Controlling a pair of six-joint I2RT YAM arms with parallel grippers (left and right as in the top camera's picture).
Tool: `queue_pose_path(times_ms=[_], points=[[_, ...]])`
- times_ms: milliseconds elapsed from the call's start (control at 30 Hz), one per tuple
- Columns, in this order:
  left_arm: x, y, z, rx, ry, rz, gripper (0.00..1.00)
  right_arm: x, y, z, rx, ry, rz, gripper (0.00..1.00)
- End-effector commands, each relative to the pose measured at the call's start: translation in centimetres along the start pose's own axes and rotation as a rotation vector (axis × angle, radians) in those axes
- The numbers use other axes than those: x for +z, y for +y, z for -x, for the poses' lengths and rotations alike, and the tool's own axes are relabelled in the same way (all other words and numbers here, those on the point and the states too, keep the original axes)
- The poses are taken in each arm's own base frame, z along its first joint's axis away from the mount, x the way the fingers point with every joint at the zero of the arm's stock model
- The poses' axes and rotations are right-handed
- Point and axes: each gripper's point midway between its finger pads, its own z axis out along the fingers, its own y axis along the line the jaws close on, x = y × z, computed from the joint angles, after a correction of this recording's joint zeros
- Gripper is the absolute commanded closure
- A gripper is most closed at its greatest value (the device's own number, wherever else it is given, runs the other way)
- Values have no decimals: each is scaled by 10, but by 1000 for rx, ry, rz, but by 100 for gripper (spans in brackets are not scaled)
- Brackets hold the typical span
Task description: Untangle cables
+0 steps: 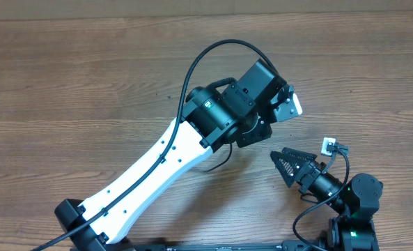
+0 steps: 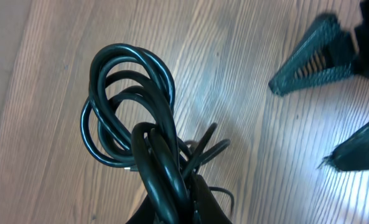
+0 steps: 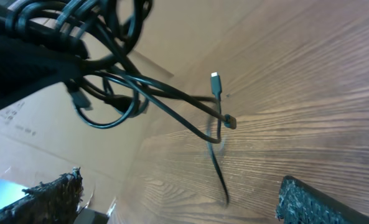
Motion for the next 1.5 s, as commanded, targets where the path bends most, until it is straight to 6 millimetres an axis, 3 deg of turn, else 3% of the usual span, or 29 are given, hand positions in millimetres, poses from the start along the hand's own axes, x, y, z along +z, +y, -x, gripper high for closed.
queue_pose_path(times_ms=[0,167,367,500,700,867,1100,1233,1467], points=[[-19,7,2,54,-19,39,96,-1,12,3,-128,4,44,0],[-19,2,-2,58,-5,16,96,-1,19,9,-400,-30,61,0],[-21,-33,0,184,-55,-177,96,-1,21,17,-697,-71,46,0],[-23,-40,-1,223,-62,-215,96,-1,20,19,-839,-84,26,0],[-24,-46,-13,297,-26,-240,96,-2,14,30,-928,-125,-38,3],[-26,-54,-25,408,0,-289,96,-3,22,35,-1005,-157,-26,6],[-20,-54,-16,515,-45,-289,96,-6,52,21,-1092,-137,149,5],[-9,-55,-13,517,-45,-302,96,-6,55,16,-1097,-122,180,6],[5,-72,-9,555,-84,-408,96,-7,58,18,-1112,-132,184,7]])
